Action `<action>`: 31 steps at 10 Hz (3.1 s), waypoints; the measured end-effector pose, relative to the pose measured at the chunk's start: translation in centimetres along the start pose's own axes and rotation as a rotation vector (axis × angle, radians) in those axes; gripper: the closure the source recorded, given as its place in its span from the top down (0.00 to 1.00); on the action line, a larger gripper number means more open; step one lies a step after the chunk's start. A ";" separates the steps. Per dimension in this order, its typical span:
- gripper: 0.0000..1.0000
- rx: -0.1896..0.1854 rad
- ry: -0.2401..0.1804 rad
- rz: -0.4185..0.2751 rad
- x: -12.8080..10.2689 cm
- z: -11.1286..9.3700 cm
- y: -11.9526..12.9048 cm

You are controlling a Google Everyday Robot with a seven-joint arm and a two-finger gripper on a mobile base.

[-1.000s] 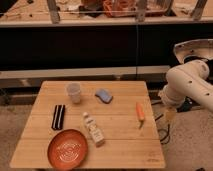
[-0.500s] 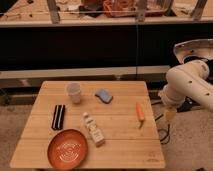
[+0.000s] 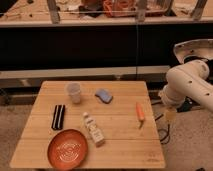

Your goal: Drag the pepper across the table

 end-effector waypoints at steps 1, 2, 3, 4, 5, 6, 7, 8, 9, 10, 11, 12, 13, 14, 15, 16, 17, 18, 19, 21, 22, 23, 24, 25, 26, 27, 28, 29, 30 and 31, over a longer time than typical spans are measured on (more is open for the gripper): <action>0.80 0.002 0.006 -0.028 -0.6 0.0 0.0; 0.80 0.003 0.008 -0.079 -2.1 -0.1 -0.2; 0.80 0.005 0.010 -0.098 -2.7 -0.1 -0.2; 0.80 0.006 0.017 -0.110 -2.8 -0.1 -0.2; 0.80 0.008 0.022 -0.130 -2.8 -0.1 -0.2; 0.80 0.010 0.027 -0.151 -3.0 0.0 -0.2; 0.80 0.010 0.029 -0.173 -3.6 0.1 -0.3; 0.80 0.012 0.030 -0.191 -4.0 0.1 -0.3; 0.80 0.013 0.035 -0.212 -4.2 0.3 -0.3; 0.80 0.014 0.038 -0.228 -4.3 0.4 -0.3; 0.80 0.015 0.041 -0.244 -4.5 0.5 -0.2; 0.80 0.017 0.044 -0.276 -4.8 0.8 -0.2; 0.80 0.018 0.047 -0.303 -5.1 1.2 -0.1; 0.80 0.019 0.046 -0.320 -5.4 1.3 -0.2; 0.80 0.022 0.050 -0.346 -5.6 1.4 -0.1; 0.80 0.024 0.053 -0.368 -5.7 1.6 -0.1; 0.80 0.028 0.056 -0.402 -5.9 1.8 0.0; 0.80 0.030 0.058 -0.420 -6.1 1.9 0.0; 0.80 0.034 0.061 -0.440 -6.2 2.1 0.1; 0.80 0.040 0.068 -0.495 -6.4 2.4 0.3; 0.80 0.045 0.073 -0.529 -6.6 2.6 0.4; 0.80 0.048 0.074 -0.548 -6.7 2.8 0.4; 0.80 0.052 0.076 -0.562 -6.8 2.8 0.4; 0.80 0.058 0.078 -0.595 -6.8 3.0 0.4; 0.80 0.061 0.080 -0.618 -6.8 3.1 0.4; 0.80 0.064 0.081 -0.645 -6.8 3.3 0.4; 0.80 0.068 0.083 -0.661 -6.9 3.4 0.4; 0.80 0.071 0.086 -0.679 -7.0 3.6 0.4; 0.80 0.072 0.089 -0.708 -7.0 4.0 0.3; 0.80 0.073 0.091 -0.722 -7.0 4.2 0.3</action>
